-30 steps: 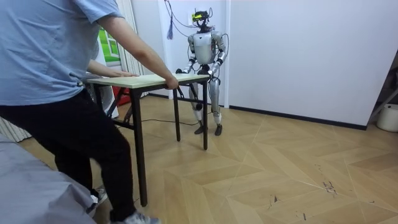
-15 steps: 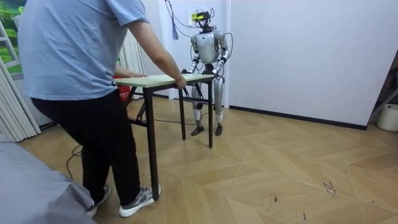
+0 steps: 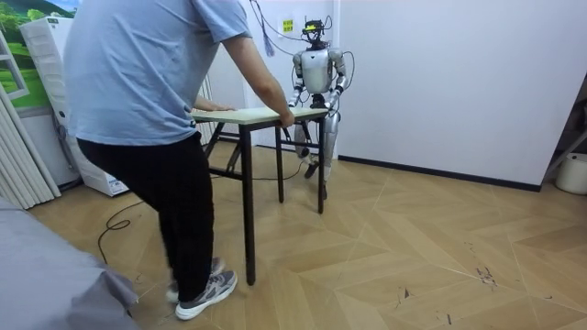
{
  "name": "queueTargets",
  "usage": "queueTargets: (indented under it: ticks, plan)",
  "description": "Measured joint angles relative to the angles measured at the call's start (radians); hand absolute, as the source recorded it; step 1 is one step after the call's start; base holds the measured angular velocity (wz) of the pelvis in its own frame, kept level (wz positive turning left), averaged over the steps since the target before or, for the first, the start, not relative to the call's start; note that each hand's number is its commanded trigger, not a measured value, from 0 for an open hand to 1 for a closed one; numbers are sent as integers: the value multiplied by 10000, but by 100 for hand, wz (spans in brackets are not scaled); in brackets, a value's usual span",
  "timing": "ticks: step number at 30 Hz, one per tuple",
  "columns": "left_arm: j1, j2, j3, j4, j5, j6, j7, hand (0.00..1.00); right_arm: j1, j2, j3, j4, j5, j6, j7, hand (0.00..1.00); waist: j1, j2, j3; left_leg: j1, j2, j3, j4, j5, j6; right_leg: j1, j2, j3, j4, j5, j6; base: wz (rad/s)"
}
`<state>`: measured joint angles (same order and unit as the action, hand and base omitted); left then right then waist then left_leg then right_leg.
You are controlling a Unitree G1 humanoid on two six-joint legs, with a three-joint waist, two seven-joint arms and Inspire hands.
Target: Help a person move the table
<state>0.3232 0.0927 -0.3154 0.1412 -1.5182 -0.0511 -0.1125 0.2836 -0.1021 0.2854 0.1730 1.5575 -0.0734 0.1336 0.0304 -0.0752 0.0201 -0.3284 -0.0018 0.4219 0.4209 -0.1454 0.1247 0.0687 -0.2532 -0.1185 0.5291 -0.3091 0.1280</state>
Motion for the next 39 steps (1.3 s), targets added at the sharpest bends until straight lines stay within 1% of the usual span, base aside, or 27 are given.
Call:
queueTargets:
  ticks: [2, 3, 4, 7, 10, 12, 15, 16, 17, 18, 19, 20, 21, 22, 23, 25, 27, 28, 30, 31, 32, 34, 35, 36, 37, 38, 39]
  plan:
    - [-11, 44, 75, -196, 37, -66, -3, 100, -107, 90, -15, 1, -129, -3, -9, 100, 238, -140, 8, -568, 298, -180, 215, 287, -182, 43, 477, 366, -1082, -401, -56, -27]
    - [-8, 87, 80, -245, 33, -81, -3, 100, -109, 151, -18, 1, -145, -5, -8, 100, 255, -232, 4, -672, 359, -194, 213, 391, -197, 68, 544, 427, -1311, -494, -89, 0]
    - [-52, 187, 92, -293, 33, -113, -3, 100, -139, 243, -16, 1, -159, -5, -8, 100, 289, -345, 22, -858, 542, -245, 231, 561, -241, 131, 687, 406, -1696, -624, -130, 0]
    - [-46, 217, 169, -373, 56, -116, -3, 100, -190, 294, -11, 3, -215, 12, -20, 100, 319, -336, 27, -1230, 983, -406, 247, 925, -409, 7, 1213, 247, -2202, -669, -252, -9]
    - [-57, 297, 90, -425, 99, -276, -3, 100, -192, 425, 78, 3, -199, -4, -19, 100, 279, -240, 22, -1521, 1303, -626, 12, 1438, -507, -306, 1649, -21, -2212, -740, -550, 1]
    - [-57, 376, 44, -410, 123, -296, -3, 100, -117, 483, 61, 16, -238, -19, -19, 100, 199, -116, 14, -1527, 1338, -848, -393, 1887, -549, -406, 1845, -317, -2209, -684, -770, 17]
    - [35, 388, -44, -332, 163, -282, -5, 100, -38, 440, 63, 36, -212, -138, -13, 100, 342, 225, 13, -1309, 1500, -1197, -1388, 2928, -703, -611, 2285, -596, -2193, -477, -1177, 0]
    - [7, 398, -49, -327, 178, -280, -5, 100, -6, 449, 74, 34, -163, -166, -13, 100, 580, 271, 17, -1083, 1462, -1833, -2192, 3684, -1226, -760, 2471, -487, -2268, -342, -1366, -17]
    - [-44, 385, -72, -331, 179, -287, -6, 100, 35, 436, 61, 5, -152, -175, -13, 100, 635, 411, -2, -898, 1453, -2668, -2997, 4499, -2061, -887, 2689, -626, -2428, -91, -1587, -6]
    - [-52, 356, -55, -326, 167, -302, -11, 100, 39, 406, 52, -16, -149, -174, -12, 100, 550, 471, 16, -931, 1474, -2877, -2870, 4542, -2230, -955, 2665, -853, -2417, -3, -1695, 0]
    - [58, 305, -70, -245, 138, -343, -38, 100, 42, 345, 101, 58, -140, -151, -13, 100, 608, 513, 45, -1043, 1489, -2846, -1321, 3154, -1770, -1027, 2513, -1132, -2287, 99, -1825, -28]
    - [263, 285, -51, -240, -47, -386, -71, 100, 37, 232, 230, 103, -139, -142, -17, 100, 757, 589, 53, -1086, 1519, -2855, 703, 1525, -1660, -1044, 2407, -1479, -2199, 159, -1883, -46]
    - [343, 281, -59, -234, -120, -394, -93, 100, 38, 166, 274, 112, -140, -133, -28, 100, 799, 653, 53, -1109, 1549, -2874, 1663, 957, -1615, -1051, 2384, -1645, -2199, 194, -1910, -50]
    - [477, 195, -68, -229, -191, -413, -132, 100, 32, 134, 290, 111, -248, -119, -52, 100, 785, 822, 64, -1116, 1644, -2957, 3482, 161, -1669, -1074, 2403, -2066, -2195, 260, -1968, -23]
    - [609, 145, -32, -223, -128, -432, -135, 100, 37, 138, 296, 111, -367, -89, -81, 100, 652, 935, 60, -863, 1713, -2978, 4782, -225, -1632, -1109, 2415, -2424, -2117, 298, -2020, -7]
    - [690, 119, -25, -213, -124, -384, -135, 100, 41, 119, 284, 108, -473, -14, -83, 100, 473, 1050, 80, -52, 1825, -2900, 5946, -311, -1615, -1206, 2480, -2662, -1863, 303, -2079, 16]
    - [711, 105, -22, -215, -123, -337, -134, 100, 32, 67, 277, 94, -492, 0, -83, 100, 268, 1135, 108, 1145, 2022, -2874, 5898, -228, -1644, -1503, 2547, -2766, -1449, 233, -2120, 19]
    - [669, 96, 10, -205, -120, -292, -127, 100, 1, 40, 273, 73, -502, -18, -83, 100, 222, 1177, 139, 1594, 1975, -2836, 5195, -589, -1855, -1779, 2502, -2790, -1103, 189, -2092, 10]
    - [723, 29, 17, -207, -104, -225, -106, 100, 70, 33, 313, 63, -531, -74, -89, 100, 171, 1034, 103, 1878, 1602, -2592, 4226, -630, -1916, -2088, 2336, -2442, -923, 439, -2202, 7]
    - [752, -33, 18, -205, -63, -224, -78, 100, 87, -45, 367, 64, -527, -142, -90, 100, 47, 1083, 97, 2228, 1316, -2629, 3300, -650, -1950, -2111, 2283, -2287, -1161, 848, -2309, 30]
    - [726, -35, 53, -209, -63, -198, -78, 100, 88, -50, 413, 56, -527, -265, -90, 100, -47, 1163, 85, 2508, 1229, -2635, 2278, -701, -2061, -2117, 2244, -2067, -1590, 1268, -2321, 39]
    - [600, -72, 47, -206, -50, -117, -77, 100, 72, -145, 426, 29, -302, -429, -36, 100, -151, 1314, 102, 2914, 1168, -2633, 1002, -720, -2091, -2641, 2129, -1807, -938, 1540, -2262, 31]
    - [624, -201, 7, -161, -130, -159, -77, 100, 27, -328, 489, 30, -185, -405, -37, 100, -340, 1509, 222, 3433, 1231, -2715, 309, -769, -2086, -3807, 2126, -1691, 885, 1523, -2373, 14]
    - [691, -165, -41, -152, -205, -207, -81, 100, 53, -370, 538, 31, -215, -409, -40, 100, -372, 1723, 127, 3497, 1427, -2768, 133, -913, -2080, -4217, 2553, -1404, 635, 1385, -2336, 0]
    - [819, 34, -38, -286, -355, -301, -225, 100, 57, -244, 663, -33, -343, -438, -38, 100, -341, 1744, 79, 3433, 1546, -2953, 60, -1256, -2142, -4593, 3042, -1005, -1165, 1988, -2376, 19]
    - [852, 162, -55, -345, -425, -408, -433, 100, 229, -140, 832, -360, -511, -615, -5, 100, -443, 1453, 100, 3409, 1278, -3113, 231, -1984, -2223, -4957, 2665, -1375, -2092, 4124, -2681, 38]
    - [817, 19, -101, -304, -481, -426, -567, 100, 368, -285, 859, -653, -524, -717, -5, 100, -556, 1639, 76, 3410, 1296, -3247, 323, -2514, -2055, -4969, 2624, -1619, -1771, 3460, -2656, 51]
